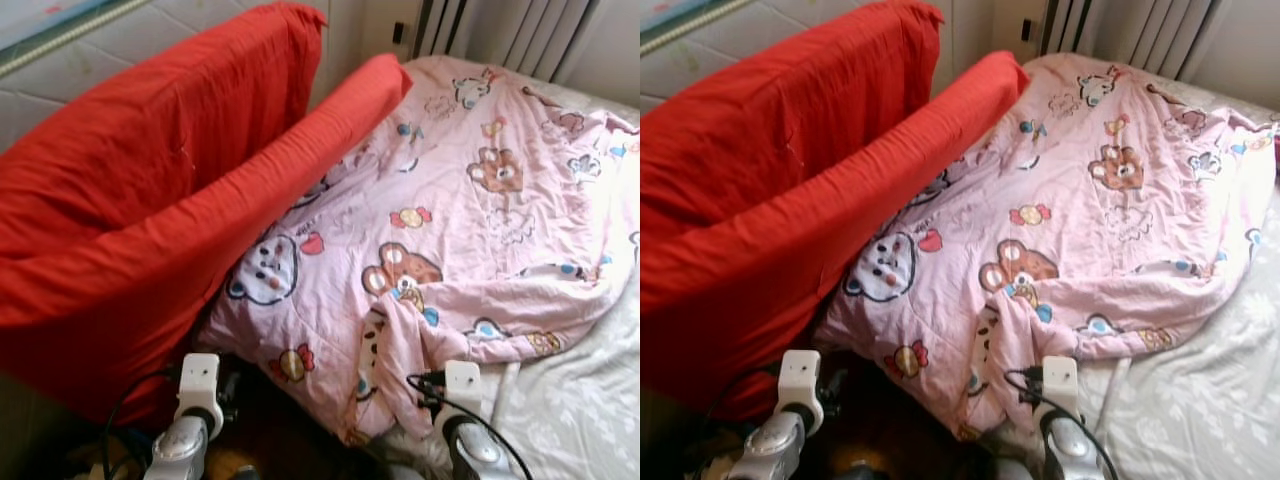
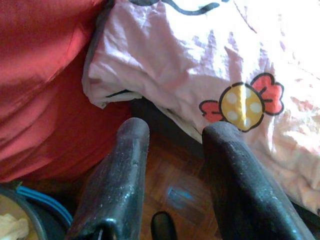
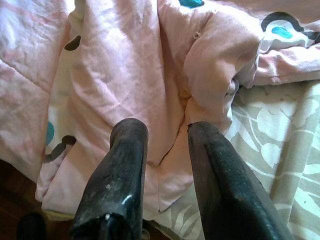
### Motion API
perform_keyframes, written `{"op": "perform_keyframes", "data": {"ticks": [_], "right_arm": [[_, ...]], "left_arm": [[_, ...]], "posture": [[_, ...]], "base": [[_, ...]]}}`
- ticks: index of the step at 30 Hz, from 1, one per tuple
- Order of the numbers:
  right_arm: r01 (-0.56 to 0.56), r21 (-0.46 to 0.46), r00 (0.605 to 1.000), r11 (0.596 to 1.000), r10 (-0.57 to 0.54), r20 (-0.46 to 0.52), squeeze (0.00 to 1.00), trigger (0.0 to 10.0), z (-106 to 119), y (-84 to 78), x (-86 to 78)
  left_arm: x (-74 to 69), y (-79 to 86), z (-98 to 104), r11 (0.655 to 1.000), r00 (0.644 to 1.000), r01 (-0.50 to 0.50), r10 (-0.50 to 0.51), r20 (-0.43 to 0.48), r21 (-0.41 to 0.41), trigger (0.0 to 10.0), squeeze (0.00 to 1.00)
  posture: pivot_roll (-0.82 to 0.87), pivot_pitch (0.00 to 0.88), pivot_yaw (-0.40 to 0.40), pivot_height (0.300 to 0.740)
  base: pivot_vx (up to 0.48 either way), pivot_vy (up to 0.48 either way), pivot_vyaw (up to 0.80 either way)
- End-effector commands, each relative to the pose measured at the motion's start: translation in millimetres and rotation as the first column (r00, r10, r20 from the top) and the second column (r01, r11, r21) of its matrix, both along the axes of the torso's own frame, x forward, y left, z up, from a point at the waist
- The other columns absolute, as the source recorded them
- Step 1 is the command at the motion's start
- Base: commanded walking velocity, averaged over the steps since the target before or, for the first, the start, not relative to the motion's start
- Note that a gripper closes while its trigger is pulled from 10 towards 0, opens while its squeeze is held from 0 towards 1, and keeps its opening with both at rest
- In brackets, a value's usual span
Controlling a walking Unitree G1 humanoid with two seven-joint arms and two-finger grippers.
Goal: Clean up the room
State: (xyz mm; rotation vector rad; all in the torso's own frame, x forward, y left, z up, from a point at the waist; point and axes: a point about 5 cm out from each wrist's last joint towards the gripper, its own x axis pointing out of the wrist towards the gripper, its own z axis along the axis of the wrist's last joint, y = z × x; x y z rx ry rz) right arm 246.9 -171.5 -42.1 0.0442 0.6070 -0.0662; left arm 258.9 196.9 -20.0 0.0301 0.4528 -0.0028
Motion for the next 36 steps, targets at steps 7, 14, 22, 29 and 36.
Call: {"op": "perform_keyframes", "data": {"ticks": [7, 14, 22, 29, 36], "right_arm": [[0.003, 0.034, 1.000, 0.999, -0.002, -0.014, 0.00, 10.0, -2.1, 3.8, -1.9], [-0.029, 0.018, 1.000, 0.999, 0.029, 0.004, 0.00, 10.0, -1.4, 7.4, -1.9], [-0.031, 0.069, 0.999, 0.997, 0.030, 0.024, 1.00, 10.0, 0.5, 9.5, 0.3], [-0.143, -0.059, 0.989, 0.988, 0.140, -0.042, 1.00, 10.0, -3.3, 9.1, -2.3], [-0.107, -0.048, 0.994, 0.993, 0.106, -0.036, 1.00, 10.0, -2.2, 6.1, -0.9]], "left_arm": [[-5.5, 2.0, -4.1, 1.000, 1.000, 0.009, -0.009, -0.020, 0.012, 10.0, 0.00], [-6.8, 1.9, -4.7, 1.000, 1.000, 0.011, -0.011, -0.018, 0.015, 10.0, 0.00], [-7.2, 0.7, -5.0, 1.000, 1.000, 0.015, -0.015, -0.017, 0.016, 10.0, 0.00], [-6.8, 1.2, -4.3, 1.000, 1.000, 0.014, -0.014, -0.014, 0.020, 10.0, 0.00], [-8.3, 2.7, -5.0, 1.000, 1.000, 0.010, -0.009, -0.015, 0.021, 10.0, 0.00]], "posture": [[0.02, 0.186, -0.007, 0.661], [0.02, 0.164, -0.006, 0.651], [0.02, 0.160, -0.006, 0.651], [0.02, 0.180, -0.007, 0.651], [0.03, 0.191, -0.004, 0.651]], "base": [[0.000, 0.000, 0.00], [0.000, 0.000, 0.00], [0.000, 0.000, 0.00], [0.000, 0.000, 0.00], [0.000, 0.000, 0.00]]}}
